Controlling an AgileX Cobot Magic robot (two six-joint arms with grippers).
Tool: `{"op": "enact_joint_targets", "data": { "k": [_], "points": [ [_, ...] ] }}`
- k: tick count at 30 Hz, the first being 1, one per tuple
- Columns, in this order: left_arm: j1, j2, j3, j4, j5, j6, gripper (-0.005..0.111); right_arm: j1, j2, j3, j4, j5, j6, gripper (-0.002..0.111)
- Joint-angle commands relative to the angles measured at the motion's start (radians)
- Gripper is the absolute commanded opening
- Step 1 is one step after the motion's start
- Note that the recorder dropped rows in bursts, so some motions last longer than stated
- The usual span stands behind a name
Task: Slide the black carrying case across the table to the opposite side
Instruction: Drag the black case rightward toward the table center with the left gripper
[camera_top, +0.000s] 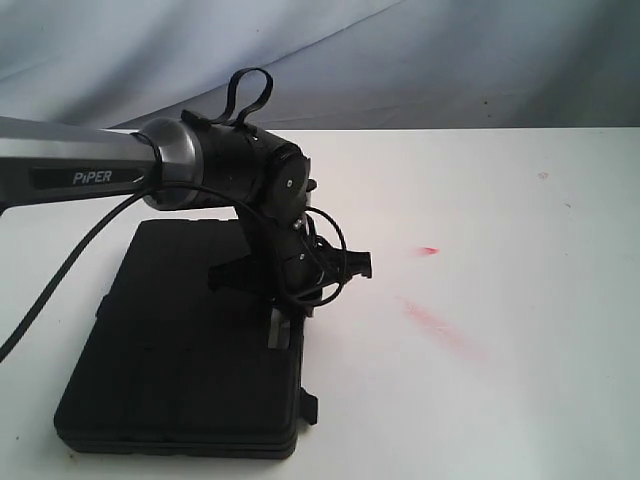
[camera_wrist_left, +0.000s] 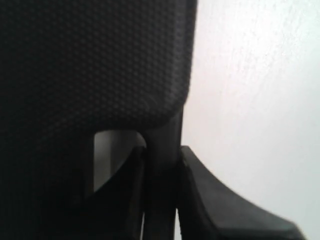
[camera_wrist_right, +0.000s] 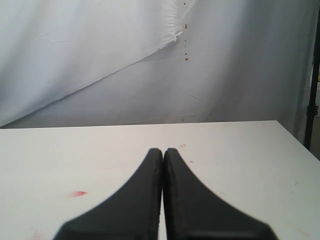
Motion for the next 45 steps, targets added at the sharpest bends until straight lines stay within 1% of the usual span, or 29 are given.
{"op": "enact_joint_targets", "data": {
  "k": [1, 5, 12, 19, 23, 24, 33, 37, 45],
  "points": [
    [-0.006, 0.025, -0.024, -0.055, -0.010, -0.005, 0.000, -0.006, -0.004, 0.004, 0.002, 0.000, 0.000, 0.000],
    [-0.006, 0.056, -0.074, -0.091, 0.008, 0.023, 0.000, -0.006, -0.004, 0.004, 0.002, 0.000, 0.000, 0.000],
    [-0.006, 0.118, -0.186, -0.100, 0.084, 0.043, 0.000, -0.006, -0.004, 0.004, 0.002, 0.000, 0.000, 0.000],
    [-0.008, 0.151, -0.255, -0.130, 0.084, 0.051, 0.000, -0.006, -0.004, 0.004, 0.002, 0.000, 0.000, 0.000],
    [-0.013, 0.178, -0.305, -0.152, 0.115, 0.054, 0.000, -0.006, -0.004, 0.004, 0.002, 0.000, 0.000, 0.000],
    [-0.020, 0.194, -0.332, -0.156, 0.125, 0.074, 0.000, -0.006, -0.004, 0.004, 0.002, 0.000, 0.000, 0.000],
    [-0.053, 0.293, -0.517, -0.170, 0.191, 0.067, 0.000, -0.006, -0.004, 0.004, 0.002, 0.000, 0.000, 0.000],
    [-0.058, 0.318, -0.546, -0.180, 0.197, 0.029, 0.000, -0.006, -0.004, 0.004, 0.002, 0.000, 0.000, 0.000],
    [-0.058, 0.336, -0.546, -0.207, 0.177, -0.010, 0.000, -0.006, -0.004, 0.004, 0.002, 0.000, 0.000, 0.000]
  ]
}}
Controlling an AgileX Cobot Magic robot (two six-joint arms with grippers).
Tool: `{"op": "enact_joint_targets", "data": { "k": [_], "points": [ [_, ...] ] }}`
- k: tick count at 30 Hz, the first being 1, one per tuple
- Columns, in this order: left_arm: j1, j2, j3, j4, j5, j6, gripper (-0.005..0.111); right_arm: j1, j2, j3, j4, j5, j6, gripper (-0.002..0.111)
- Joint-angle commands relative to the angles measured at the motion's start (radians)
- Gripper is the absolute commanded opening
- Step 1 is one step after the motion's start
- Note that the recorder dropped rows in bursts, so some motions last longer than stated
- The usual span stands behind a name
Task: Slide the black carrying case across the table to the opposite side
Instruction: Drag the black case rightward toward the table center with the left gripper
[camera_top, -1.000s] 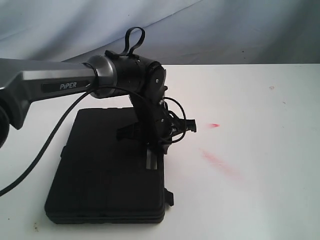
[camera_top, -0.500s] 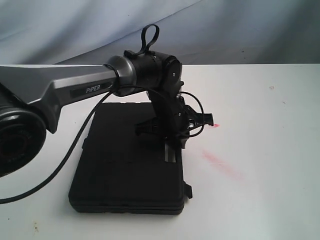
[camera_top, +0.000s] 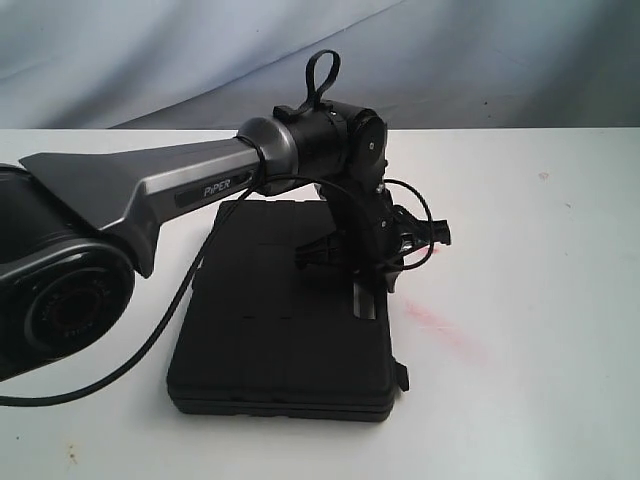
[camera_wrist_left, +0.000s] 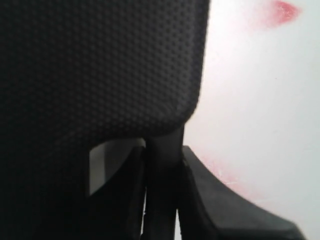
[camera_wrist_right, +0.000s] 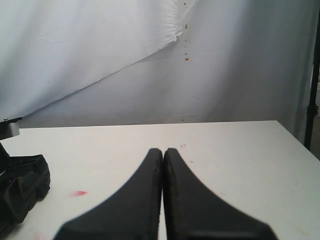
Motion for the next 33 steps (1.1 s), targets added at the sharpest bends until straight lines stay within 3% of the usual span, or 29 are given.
{"op": "enact_joint_targets", "data": {
  "k": [1, 18, 23, 30, 33],
  "points": [
    [-0.014, 0.036, 0.000, -0.060, -0.038, -0.029, 0.000, -0.006, -0.004, 0.004, 0.002, 0.000, 0.000, 0.000],
    [-0.014, 0.044, 0.000, -0.073, -0.031, 0.025, 0.003, -0.006, -0.004, 0.004, 0.002, 0.000, 0.000, 0.000],
    [-0.014, 0.031, 0.000, -0.070, -0.038, 0.049, 0.017, -0.006, -0.004, 0.004, 0.002, 0.000, 0.000, 0.000],
    [-0.014, 0.011, 0.000, -0.049, -0.040, 0.062, 0.048, -0.006, -0.004, 0.004, 0.002, 0.000, 0.000, 0.000],
    [-0.014, 0.009, 0.000, -0.049, -0.040, 0.062, 0.052, -0.006, -0.004, 0.004, 0.002, 0.000, 0.000, 0.000]
  ]
}}
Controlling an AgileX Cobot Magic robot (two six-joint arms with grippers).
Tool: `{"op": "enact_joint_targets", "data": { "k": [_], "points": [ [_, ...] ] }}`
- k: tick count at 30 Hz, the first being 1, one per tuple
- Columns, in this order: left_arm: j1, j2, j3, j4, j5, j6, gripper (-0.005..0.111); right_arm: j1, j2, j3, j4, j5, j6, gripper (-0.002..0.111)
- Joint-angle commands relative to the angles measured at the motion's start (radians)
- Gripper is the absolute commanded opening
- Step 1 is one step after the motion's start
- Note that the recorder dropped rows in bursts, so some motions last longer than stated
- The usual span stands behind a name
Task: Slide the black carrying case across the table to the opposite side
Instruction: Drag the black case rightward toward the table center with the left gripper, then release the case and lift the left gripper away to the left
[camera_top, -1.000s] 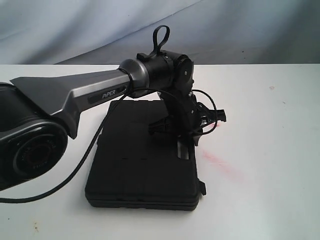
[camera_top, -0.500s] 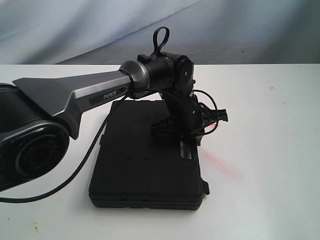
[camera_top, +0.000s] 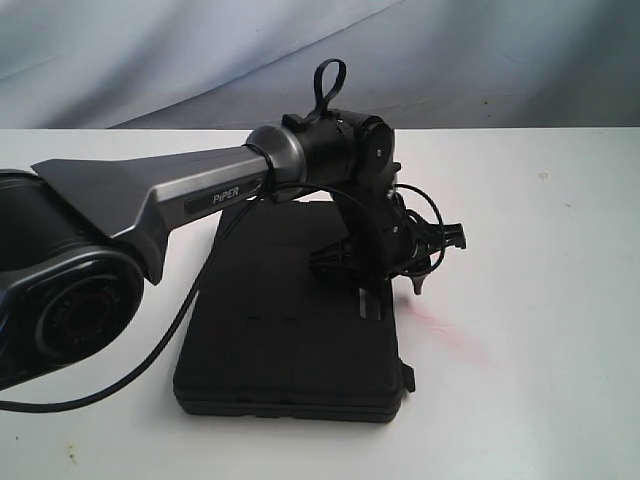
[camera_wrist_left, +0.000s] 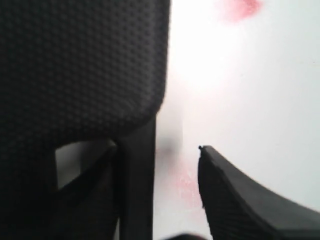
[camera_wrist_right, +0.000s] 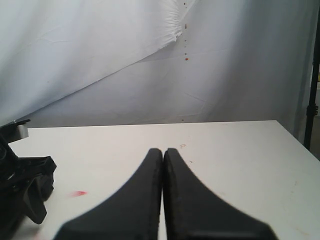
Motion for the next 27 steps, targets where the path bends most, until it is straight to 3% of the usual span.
{"op": "enact_joint_targets", "data": {
  "k": [1, 10, 19, 27],
  "points": [
    [-0.004, -0.005, 0.009, 0.000, 0.006, 0.014, 0.051, -0.006, -0.004, 0.004, 0.002, 0.000, 0.000, 0.000],
    [-0.004, -0.010, 0.009, 0.000, 0.028, 0.014, 0.050, -0.006, -0.004, 0.004, 0.002, 0.000, 0.000, 0.000],
    [-0.004, -0.083, 0.009, 0.178, 0.042, -0.008, 0.047, -0.006, -0.004, 0.004, 0.002, 0.000, 0.000, 0.000],
    [-0.004, -0.147, 0.009, 0.187, 0.040, -0.008, 0.047, -0.006, -0.004, 0.004, 0.002, 0.000, 0.000, 0.000]
  ]
}}
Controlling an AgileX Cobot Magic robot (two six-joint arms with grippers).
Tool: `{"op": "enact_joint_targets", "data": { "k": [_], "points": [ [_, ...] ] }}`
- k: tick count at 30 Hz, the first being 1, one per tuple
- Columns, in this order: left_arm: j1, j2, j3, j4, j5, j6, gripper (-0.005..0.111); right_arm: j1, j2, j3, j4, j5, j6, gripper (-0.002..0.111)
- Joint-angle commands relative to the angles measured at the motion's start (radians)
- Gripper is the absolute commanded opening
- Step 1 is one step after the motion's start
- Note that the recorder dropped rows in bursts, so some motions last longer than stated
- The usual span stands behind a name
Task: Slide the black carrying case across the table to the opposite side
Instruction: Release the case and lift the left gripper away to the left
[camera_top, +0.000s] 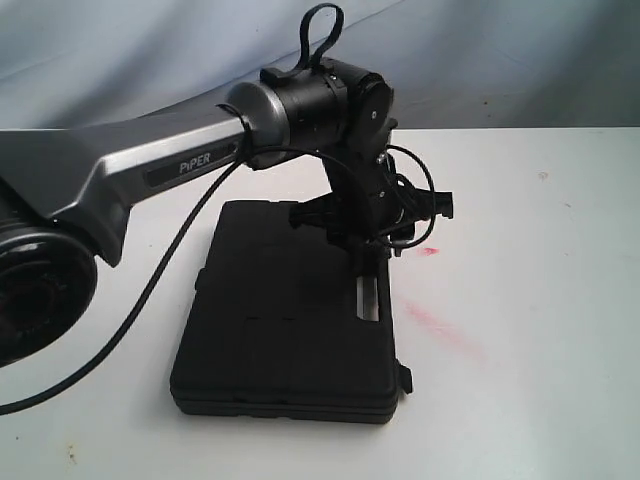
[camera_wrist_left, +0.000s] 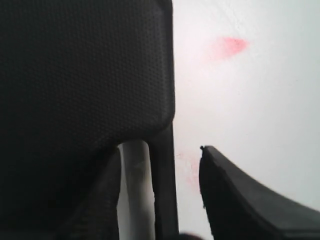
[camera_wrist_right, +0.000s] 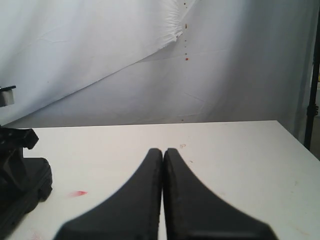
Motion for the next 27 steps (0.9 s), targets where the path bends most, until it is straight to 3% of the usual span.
{"op": "enact_joint_targets", "data": {
  "k": [1, 6, 8, 12, 17, 27],
  "points": [
    [0.001, -0.054, 0.003, 0.011, -0.001, -0.008, 0.047, -0.006, -0.004, 0.004, 0.002, 0.000, 0.000, 0.000],
    [0.001, -0.107, 0.003, 0.011, 0.005, -0.008, 0.047, -0.006, -0.004, 0.004, 0.002, 0.000, 0.000, 0.000],
    [0.001, -0.128, 0.003, 0.011, 0.012, 0.003, 0.041, -0.006, -0.004, 0.004, 0.002, 0.000, 0.000, 0.000],
    [-0.008, -0.161, 0.003, 0.016, 0.048, 0.161, 0.000, -0.006, -0.004, 0.004, 0.002, 0.000, 0.000, 0.000],
    [-0.053, -0.212, 0.043, 0.145, 0.033, 0.172, 0.000, -0.006, -0.004, 0.004, 0.002, 0.000, 0.000, 0.000],
    [-0.133, -0.385, 0.347, 0.230, -0.342, 0.104, 0.000, -0.006, -0.004, 0.004, 0.002, 0.000, 0.000, 0.000]
  ]
}}
